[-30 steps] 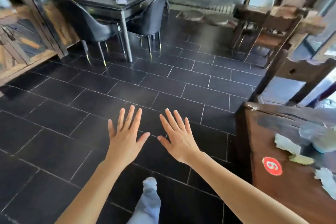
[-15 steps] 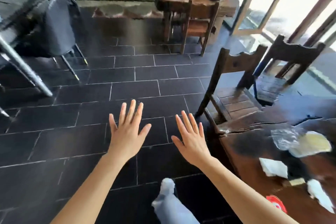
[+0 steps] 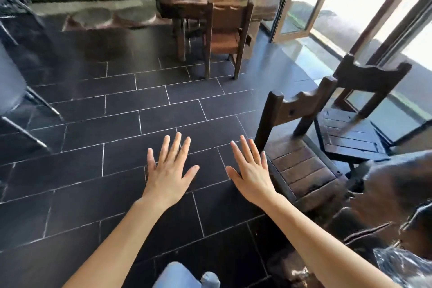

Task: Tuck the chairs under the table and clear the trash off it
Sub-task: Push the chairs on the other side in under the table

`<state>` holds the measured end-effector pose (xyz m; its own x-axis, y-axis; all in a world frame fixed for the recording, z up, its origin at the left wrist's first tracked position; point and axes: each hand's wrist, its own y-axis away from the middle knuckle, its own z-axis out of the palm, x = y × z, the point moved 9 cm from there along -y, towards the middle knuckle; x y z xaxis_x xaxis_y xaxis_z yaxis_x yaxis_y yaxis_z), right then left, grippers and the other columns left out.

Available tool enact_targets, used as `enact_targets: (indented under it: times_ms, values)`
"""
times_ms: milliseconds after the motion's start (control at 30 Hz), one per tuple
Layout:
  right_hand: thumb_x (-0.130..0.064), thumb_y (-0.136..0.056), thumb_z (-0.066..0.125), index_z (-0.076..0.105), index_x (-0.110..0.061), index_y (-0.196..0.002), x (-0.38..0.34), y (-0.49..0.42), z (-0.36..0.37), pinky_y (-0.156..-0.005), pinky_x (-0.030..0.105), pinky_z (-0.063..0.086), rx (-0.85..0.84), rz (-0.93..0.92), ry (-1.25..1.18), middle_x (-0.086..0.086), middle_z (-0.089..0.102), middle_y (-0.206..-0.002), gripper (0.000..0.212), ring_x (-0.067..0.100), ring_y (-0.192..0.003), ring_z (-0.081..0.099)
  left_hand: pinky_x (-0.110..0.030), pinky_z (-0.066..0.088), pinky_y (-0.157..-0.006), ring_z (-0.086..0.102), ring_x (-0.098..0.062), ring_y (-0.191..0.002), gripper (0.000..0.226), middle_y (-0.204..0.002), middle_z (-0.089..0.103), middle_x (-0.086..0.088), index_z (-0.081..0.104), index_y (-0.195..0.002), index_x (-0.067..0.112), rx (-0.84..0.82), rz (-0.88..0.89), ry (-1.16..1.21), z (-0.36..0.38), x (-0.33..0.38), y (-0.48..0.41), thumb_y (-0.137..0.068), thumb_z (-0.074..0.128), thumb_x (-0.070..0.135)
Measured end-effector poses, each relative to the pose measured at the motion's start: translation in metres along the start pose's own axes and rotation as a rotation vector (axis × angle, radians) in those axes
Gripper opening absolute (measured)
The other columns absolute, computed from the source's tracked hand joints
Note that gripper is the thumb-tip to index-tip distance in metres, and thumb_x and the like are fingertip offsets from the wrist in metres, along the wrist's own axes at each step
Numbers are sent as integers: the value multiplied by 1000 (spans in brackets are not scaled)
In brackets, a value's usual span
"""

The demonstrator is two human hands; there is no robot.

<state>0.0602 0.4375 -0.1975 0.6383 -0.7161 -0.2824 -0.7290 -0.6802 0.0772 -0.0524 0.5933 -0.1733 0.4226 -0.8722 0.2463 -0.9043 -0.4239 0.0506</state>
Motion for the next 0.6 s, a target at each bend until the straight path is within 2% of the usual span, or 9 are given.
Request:
enact_targets:
  times_ms: [100, 167, 233, 300, 400, 500, 600]
  values:
    - [-58, -96, 24, -7, -37, -150, 15, -61, -7, -118, 51, -11, 11, 26, 0, -10, -27, -153, 65, 17, -142, -28, -52, -12, -114, -25, -14, -141, 66, -155, -21, 8, -11, -146, 32, -3, -7, 34, -8, -14, -73, -94, 23, 53]
    - [-66, -87, 8, -8, -37, -149, 27, -104, -10, -118, 50, -10, 28, 64, -3, -10, -26, -153, 70, 17, -142, -28, -52, -12, -113, -23, -14, -142, 66, -156, -19, 8, -9, -147, 32, 0, 13, 42, -13, -24, -126, -94, 24, 52]
    - [-68, -79, -1, -8, -37, -150, 39, -149, -15, -118, 49, -11, 49, 96, -7, -8, -24, -156, 77, 16, -142, -28, -53, -12, -112, -20, -16, -143, 66, -154, -19, 10, -8, -147, 33, 28, 77, -3, -15, -29, -182, -91, 16, 58]
    - [-73, -81, 1, -9, -35, -150, 52, -195, -22, -117, 48, -13, 65, 132, -14, -8, -23, -156, 79, 16, -141, -30, -52, -11, -112, -19, -16, -143, 74, -153, -20, 9, -9, -147, 32, 35, 153, -48, -14, -29, -242, -80, 2, 63]
    - [-72, -81, 2, -18, -34, -147, 71, -256, -40, -117, 47, -15, 94, 214, -14, -11, -29, -153, 78, 15, -140, -32, -49, -12, -113, -24, -14, -140, 80, -155, -20, 7, -16, -145, 31, -13, 260, -63, -15, -17, -330, -73, -6, 64]
    - [-62, -91, 15, -22, -36, -146, 94, -309, -58, -114, 43, -20, 145, 280, -16, -17, -36, -149, 71, 10, -137, -37, -48, -13, -113, -26, -14, -139, 78, -155, -21, 7, -18, -145, 30, -29, 380, -53, -20, 15, -409, -75, -4, 64]
    - [-53, -98, 25, -20, -36, -147, 120, -341, -74, -111, 38, -24, 201, 387, -27, -17, -36, -148, 69, 9, -138, -36, -48, -13, -113, -25, -17, -141, 71, -154, -23, 5, -19, -145, 28, -78, 498, -77, -20, 55, -468, -88, 8, 61]
